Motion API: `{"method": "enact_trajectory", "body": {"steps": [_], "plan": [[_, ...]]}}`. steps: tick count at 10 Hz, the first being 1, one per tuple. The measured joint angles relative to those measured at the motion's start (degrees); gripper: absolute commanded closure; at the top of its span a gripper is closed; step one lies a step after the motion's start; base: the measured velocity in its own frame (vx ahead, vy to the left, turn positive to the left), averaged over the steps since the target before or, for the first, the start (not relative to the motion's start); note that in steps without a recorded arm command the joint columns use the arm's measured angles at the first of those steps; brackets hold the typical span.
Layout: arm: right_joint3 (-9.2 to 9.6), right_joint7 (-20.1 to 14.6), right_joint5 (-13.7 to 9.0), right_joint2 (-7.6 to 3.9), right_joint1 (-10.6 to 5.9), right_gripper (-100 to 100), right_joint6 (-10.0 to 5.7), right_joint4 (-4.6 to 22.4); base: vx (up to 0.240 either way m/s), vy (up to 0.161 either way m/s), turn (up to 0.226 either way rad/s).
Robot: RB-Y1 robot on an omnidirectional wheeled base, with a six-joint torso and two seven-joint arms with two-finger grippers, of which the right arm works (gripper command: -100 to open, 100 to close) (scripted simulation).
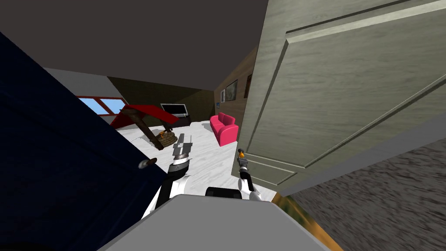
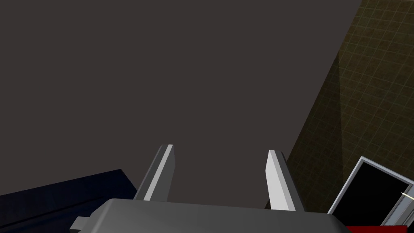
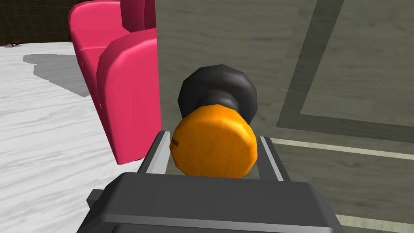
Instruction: Push the door open
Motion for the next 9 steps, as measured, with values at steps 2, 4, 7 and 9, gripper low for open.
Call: {"method": "enact_trajectory", "body": {"steps": [2,4,7,9], "plan": [[-1.21,0.51,-0.64,0.59,-0.22,100,-0.39,0.67,0.185,0.066,-0.05],[-2.19,-0.53,-1.17,0.72,-1.76,100,-2.02,3.73,0.167,0.067,-0.048],[-2.79,0.15,-1.47,0.69,-1.07,100,-1.6,1.69,0.056,0.016,-0.006],[-3.41,0.21,-2.01,0.5,-1.35,100,-1.89,3.27,0.202,0.052,-0.057]]}}
